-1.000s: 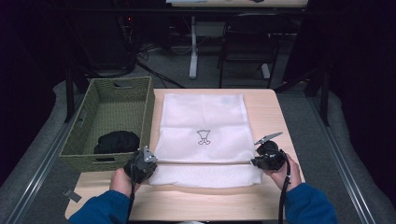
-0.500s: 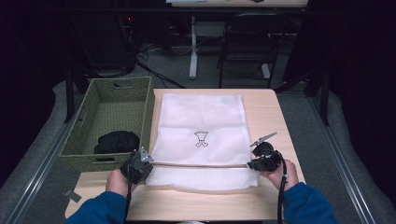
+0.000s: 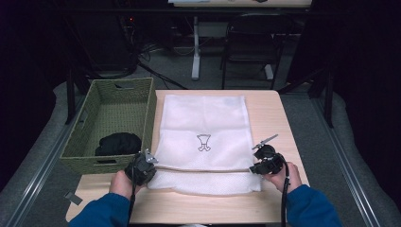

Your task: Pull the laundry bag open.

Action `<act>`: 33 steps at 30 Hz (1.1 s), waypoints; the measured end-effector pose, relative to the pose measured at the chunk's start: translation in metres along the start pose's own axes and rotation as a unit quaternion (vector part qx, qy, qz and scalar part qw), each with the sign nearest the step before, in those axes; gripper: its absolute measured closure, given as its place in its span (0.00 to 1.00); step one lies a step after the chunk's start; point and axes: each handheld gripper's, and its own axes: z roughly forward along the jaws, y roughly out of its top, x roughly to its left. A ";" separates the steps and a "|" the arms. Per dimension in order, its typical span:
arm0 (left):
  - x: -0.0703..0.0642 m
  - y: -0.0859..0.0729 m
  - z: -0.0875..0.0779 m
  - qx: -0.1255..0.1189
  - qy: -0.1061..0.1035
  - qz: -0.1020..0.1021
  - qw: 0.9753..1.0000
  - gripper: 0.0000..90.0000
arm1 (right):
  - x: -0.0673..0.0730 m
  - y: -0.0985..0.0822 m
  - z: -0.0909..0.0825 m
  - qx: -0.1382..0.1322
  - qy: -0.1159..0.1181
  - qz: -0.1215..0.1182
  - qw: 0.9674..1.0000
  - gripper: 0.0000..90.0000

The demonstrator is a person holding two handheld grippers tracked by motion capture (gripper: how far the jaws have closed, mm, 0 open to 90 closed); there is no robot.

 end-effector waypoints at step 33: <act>-0.018 -0.001 -0.040 -0.072 -0.087 0.007 0.994 0.16 | 0.026 0.013 -0.018 -0.077 -0.008 -0.096 0.992 0.03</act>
